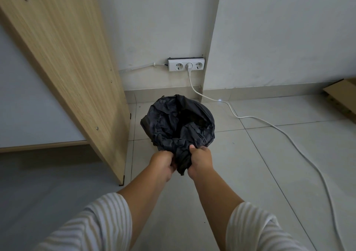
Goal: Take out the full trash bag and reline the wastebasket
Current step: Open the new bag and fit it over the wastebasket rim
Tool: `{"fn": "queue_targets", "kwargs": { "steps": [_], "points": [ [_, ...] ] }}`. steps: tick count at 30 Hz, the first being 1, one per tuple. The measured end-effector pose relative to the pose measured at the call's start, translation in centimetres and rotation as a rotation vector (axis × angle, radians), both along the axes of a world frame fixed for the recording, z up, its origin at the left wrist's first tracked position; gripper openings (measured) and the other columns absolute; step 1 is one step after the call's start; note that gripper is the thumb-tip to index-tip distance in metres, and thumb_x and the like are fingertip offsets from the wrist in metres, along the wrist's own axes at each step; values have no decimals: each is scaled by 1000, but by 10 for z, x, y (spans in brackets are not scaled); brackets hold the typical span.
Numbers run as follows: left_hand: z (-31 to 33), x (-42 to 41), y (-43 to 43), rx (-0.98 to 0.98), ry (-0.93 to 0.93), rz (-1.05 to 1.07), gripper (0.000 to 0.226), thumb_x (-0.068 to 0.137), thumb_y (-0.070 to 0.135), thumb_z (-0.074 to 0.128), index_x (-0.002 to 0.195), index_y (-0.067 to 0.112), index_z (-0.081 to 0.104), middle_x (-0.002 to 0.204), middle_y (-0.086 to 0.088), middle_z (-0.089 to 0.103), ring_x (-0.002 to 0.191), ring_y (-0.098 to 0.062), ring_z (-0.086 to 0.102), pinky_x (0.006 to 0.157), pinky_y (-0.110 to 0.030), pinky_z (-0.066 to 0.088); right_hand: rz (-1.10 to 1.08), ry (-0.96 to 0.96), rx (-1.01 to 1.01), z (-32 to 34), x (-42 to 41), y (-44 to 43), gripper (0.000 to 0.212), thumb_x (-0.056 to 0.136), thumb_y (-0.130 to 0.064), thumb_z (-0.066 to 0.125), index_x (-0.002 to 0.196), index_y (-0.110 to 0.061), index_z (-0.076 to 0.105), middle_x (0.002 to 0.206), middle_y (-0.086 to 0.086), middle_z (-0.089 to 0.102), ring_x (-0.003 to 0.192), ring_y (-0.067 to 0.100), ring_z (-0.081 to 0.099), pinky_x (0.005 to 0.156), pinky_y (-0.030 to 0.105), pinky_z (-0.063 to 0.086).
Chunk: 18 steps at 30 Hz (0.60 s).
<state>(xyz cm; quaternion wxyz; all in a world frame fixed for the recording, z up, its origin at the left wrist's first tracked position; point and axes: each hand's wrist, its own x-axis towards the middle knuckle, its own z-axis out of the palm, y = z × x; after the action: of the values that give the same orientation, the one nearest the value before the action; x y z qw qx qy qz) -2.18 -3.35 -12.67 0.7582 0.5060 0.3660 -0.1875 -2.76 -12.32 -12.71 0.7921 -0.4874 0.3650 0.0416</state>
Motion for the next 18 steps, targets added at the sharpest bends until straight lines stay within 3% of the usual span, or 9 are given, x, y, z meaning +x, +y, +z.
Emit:
{"fn": "queue_targets", "kwargs": {
  "steps": [5,7,9,12,15,18],
  "points": [
    [8,-9,-3,-169,-94,43,22,90,-6,38,100,-2,57,89,-16,63,82,-29,61,88,-39,47,126,117,-150,-5,3,-3,22,95,-9,51,116,-5,55,114,16,62,107,35,59,96,46,49],
    [8,-9,-4,-193,-127,-15,17,92,-1,46,101,-1,60,95,-17,66,85,-28,62,88,-38,47,179,129,-198,-4,3,-5,26,95,-7,50,120,-1,55,107,11,63,94,29,62,86,41,53],
    [8,-8,-5,-186,-153,-67,13,93,3,53,101,0,63,98,-16,67,88,-28,63,86,-39,48,177,102,-153,-3,4,-6,27,93,-4,53,119,2,57,92,10,61,79,25,61,73,36,53],
    [10,-7,-7,-151,-178,-113,12,91,0,56,99,-2,63,94,-14,67,85,-26,63,74,-36,50,164,157,-160,-1,1,-7,17,88,-5,61,105,-4,58,82,11,60,85,33,60,74,39,53],
    [9,-6,-7,-97,-167,-149,21,92,-2,54,112,-4,59,107,-15,65,92,-29,61,81,-39,48,197,176,-201,0,1,-9,12,87,-1,56,99,-6,54,83,14,57,80,31,57,67,37,53],
    [3,-4,-5,-44,-116,-149,31,93,-3,51,124,-7,53,120,-21,61,98,-31,59,84,-41,46,237,142,-262,-1,-1,-9,19,87,3,53,104,-4,52,86,14,55,68,22,53,55,26,50]
  ]
}}
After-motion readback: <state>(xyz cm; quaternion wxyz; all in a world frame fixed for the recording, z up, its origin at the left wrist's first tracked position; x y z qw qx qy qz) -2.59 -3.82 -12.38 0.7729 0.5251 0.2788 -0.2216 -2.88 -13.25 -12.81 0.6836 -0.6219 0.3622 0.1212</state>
